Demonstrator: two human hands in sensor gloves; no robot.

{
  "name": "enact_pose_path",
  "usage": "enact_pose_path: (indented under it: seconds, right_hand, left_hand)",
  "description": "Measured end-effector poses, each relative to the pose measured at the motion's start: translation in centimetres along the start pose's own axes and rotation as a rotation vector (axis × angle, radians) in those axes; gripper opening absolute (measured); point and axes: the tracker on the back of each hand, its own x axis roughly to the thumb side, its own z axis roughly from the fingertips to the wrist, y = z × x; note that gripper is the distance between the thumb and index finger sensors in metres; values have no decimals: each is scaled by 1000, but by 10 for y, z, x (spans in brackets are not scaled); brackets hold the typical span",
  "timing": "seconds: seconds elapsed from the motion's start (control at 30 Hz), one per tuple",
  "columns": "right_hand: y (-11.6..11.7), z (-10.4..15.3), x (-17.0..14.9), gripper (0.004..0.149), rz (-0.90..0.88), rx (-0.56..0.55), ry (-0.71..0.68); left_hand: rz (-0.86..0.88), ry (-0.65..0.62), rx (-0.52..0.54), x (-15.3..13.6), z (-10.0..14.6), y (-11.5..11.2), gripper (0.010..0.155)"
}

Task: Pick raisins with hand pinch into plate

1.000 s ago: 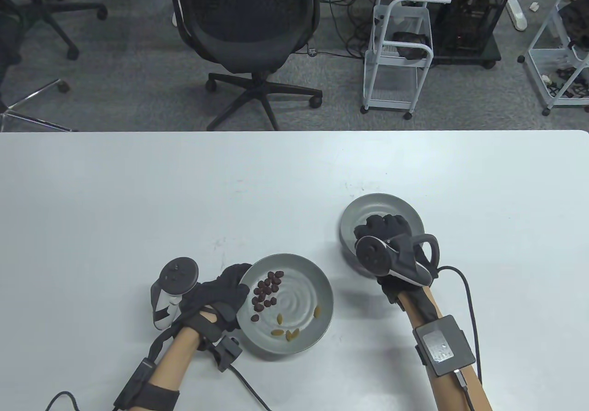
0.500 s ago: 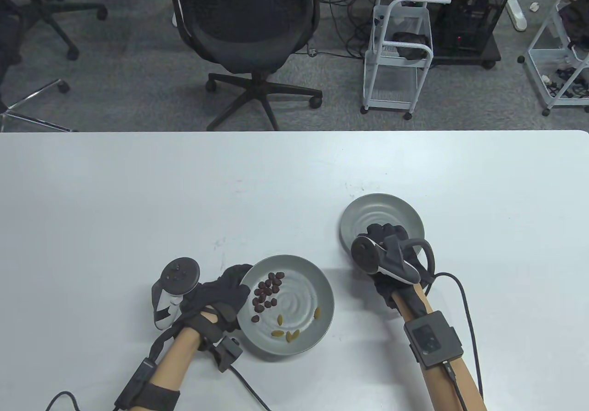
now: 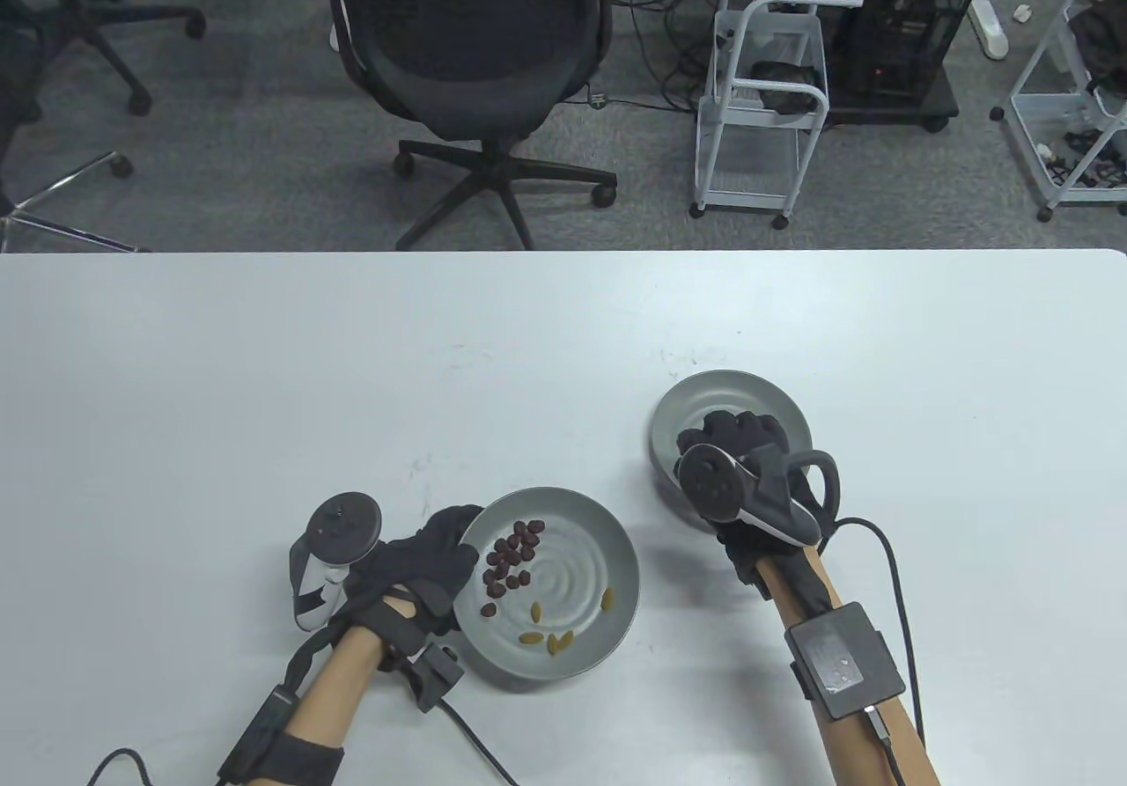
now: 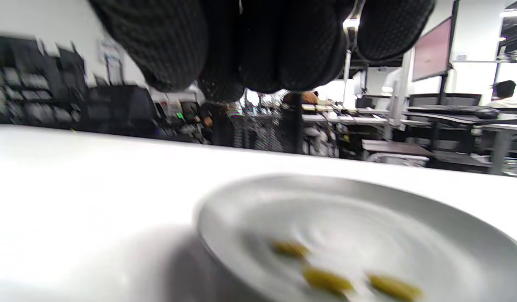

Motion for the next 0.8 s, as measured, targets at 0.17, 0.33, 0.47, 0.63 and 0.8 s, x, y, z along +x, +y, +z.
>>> enact_pose_path:
  seconds: [0.17,0.33,0.47,0.63,0.8]
  right_hand:
    - [-33,12,44,44,-44,102,-168]
    - [-34,28,97,45,38,306,-295]
    - [-17,38,123,49,224,446,-321]
    - [-3,38,128,54,271,500,-322]
    - [1,38,128,55,261,517,-331]
  left_hand:
    - [3,-3,4,0,0,1,58]
    - [7,-2,-1,0,1,1,58]
    - [11,-11,-1,1,1,2,58]
    - [19,-18,-6,1,2,3,58]
    - [22,-21,-15,2,2,6,58]
